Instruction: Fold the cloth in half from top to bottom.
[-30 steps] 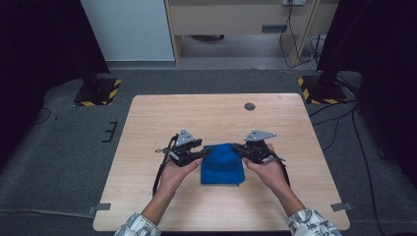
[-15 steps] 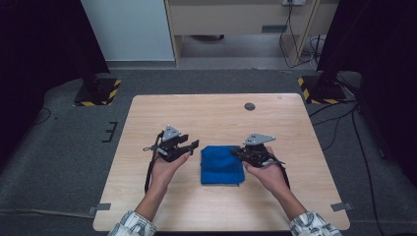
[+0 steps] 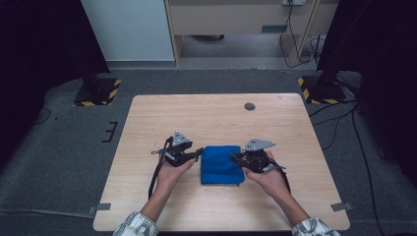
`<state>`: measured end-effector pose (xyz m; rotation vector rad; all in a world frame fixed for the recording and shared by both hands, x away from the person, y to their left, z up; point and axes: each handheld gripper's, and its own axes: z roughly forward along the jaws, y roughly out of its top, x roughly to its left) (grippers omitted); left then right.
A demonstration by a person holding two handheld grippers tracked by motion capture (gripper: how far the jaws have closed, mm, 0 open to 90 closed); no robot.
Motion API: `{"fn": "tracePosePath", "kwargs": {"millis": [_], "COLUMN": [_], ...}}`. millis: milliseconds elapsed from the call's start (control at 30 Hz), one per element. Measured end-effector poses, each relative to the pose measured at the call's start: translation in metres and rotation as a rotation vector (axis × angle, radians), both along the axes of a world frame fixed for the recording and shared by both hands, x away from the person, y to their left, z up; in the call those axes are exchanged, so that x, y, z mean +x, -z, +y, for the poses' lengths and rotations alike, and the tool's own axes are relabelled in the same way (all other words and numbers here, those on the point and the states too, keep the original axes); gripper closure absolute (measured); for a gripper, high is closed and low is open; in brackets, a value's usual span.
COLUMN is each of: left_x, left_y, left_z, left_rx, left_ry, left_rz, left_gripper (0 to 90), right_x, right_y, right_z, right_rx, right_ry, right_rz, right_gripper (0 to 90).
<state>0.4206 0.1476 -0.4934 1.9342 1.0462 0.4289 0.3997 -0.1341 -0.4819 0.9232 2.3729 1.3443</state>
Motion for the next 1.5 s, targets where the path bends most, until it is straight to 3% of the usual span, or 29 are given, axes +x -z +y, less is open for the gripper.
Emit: {"fn": "tracePosePath", "kwargs": {"millis": [400, 600, 767, 1033, 1300, 1500], "left_x": [-0.007, -0.011, -0.013, -0.021, -0.039, -0.046], "left_y": [0.009, 0.012, 0.012, 0.01, 0.014, 0.015], "left_z": [-0.016, -0.02, -0.021, -0.02, -0.021, -0.02], "left_rx": [0.048, 0.062, 0.066, 0.062, 0.105, 0.112], "left_ry": [0.043, 0.056, 0.06, 0.071, 0.127, 0.135], "left_rz": [0.001, 0.0, 0.002, -0.004, -0.011, -0.013], "left_gripper": [43.4, 43.4, 43.4, 43.3, 43.0, 42.2], "right_x": [-0.014, -0.021, -0.023, -0.014, 0.003, -0.007], "right_y": [0.007, 0.008, 0.004, -0.007, 0.01, 0.02], "right_z": [-0.006, -0.014, -0.016, -0.019, -0.013, -0.004], "right_rx": [-0.008, -0.007, 0.008, 0.031, -0.022, -0.055], "right_ry": [-0.011, 0.004, 0.015, 0.07, 0.121, 0.076], "right_rz": [0.008, 0.023, 0.031, 0.0, 0.038, 0.047], "right_gripper": [68.9, 57.1, 51.1, 47.0, 44.6, 40.5]}}
